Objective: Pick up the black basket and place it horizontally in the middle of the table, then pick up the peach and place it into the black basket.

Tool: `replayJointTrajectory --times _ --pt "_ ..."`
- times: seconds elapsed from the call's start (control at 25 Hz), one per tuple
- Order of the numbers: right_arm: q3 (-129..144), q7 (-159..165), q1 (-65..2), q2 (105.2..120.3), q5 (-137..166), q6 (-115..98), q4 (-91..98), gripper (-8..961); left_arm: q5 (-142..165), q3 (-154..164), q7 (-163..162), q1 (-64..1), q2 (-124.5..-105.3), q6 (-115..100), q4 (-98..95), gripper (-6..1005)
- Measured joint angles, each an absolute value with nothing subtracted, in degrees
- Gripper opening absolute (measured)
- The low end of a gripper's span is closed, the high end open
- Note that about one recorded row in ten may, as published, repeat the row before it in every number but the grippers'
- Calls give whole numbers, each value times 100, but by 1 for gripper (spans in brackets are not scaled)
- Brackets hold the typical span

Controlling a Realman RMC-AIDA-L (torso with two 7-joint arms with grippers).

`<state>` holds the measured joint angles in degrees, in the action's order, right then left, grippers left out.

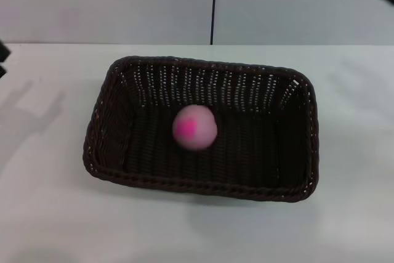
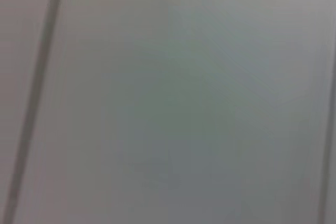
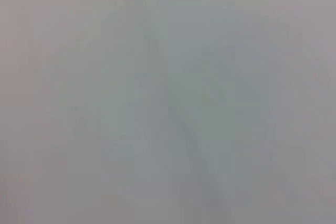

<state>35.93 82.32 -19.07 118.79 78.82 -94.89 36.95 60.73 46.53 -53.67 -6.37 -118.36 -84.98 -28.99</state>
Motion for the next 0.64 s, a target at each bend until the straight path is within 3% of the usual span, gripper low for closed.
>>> replayJointTrajectory --times 0.16,0.36,0.64 --pt "3453 5854 -1573 11920 6617 -9953 2045 709 5997 4022 -4520 -724 -11832 -8960 -2036 813" --pt "3447 3411 -1634 11948 5576 -10300 194 709 5993 3325 -3619 -693 -11832 -9524 -1259 813" --pt "3465 2461 -1799 11958 5061 -10333 -661 709 5993 3056 -3132 -665 -11838 -9666 -828 813"
